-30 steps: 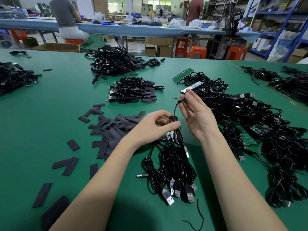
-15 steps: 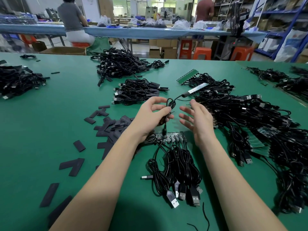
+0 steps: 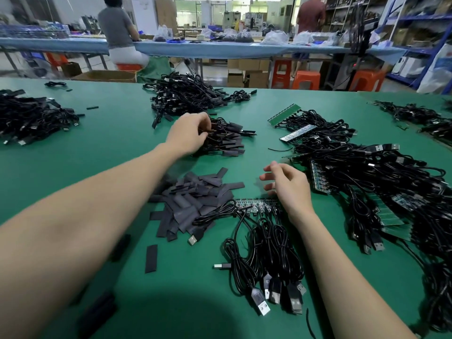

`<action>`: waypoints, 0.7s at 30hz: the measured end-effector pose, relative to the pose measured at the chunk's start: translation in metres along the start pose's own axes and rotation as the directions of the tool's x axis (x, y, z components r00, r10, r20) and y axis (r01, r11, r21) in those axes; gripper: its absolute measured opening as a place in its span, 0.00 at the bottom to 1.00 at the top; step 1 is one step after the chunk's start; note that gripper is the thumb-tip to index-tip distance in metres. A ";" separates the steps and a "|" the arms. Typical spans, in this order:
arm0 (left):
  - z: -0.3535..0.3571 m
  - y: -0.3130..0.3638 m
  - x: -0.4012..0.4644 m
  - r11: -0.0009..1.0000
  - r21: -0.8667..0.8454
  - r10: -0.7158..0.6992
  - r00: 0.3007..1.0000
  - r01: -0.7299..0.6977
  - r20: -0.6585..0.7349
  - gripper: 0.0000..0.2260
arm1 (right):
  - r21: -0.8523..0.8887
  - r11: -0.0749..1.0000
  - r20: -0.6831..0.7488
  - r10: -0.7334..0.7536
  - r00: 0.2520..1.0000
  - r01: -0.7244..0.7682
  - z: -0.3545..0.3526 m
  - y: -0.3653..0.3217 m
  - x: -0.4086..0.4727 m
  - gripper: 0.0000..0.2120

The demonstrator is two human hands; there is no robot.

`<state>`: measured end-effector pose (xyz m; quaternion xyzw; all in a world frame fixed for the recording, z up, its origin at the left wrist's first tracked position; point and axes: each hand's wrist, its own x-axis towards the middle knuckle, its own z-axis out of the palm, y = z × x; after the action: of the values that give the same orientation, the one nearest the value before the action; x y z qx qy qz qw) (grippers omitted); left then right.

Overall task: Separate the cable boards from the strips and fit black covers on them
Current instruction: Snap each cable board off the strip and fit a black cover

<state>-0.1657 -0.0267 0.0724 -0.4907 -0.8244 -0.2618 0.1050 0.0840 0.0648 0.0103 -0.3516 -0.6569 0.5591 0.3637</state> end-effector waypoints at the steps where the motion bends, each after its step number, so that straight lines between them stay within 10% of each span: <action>1: 0.003 -0.005 0.001 0.996 0.089 0.000 1.000 -0.003 0.031 0.05 | -0.010 1.000 0.001 -0.002 1.000 0.002 0.000 0.000 0.000 0.14; 6: 0.015 -0.004 0.001 0.962 0.265 -0.070 0.997 0.064 0.014 0.08 | -0.033 0.999 0.006 -0.015 1.000 0.015 -0.001 0.001 0.000 0.15; 21: 0.043 0.091 -0.087 0.879 -0.443 -0.216 0.976 0.178 -0.038 0.01 | 0.073 0.997 0.033 -0.011 0.999 0.009 -0.007 -0.001 0.001 0.12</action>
<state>-0.0400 -0.0351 0.0289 -0.4034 -0.7851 -0.4699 0.0005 0.0898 0.0690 0.0126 -0.3256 -0.6438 0.5866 0.3681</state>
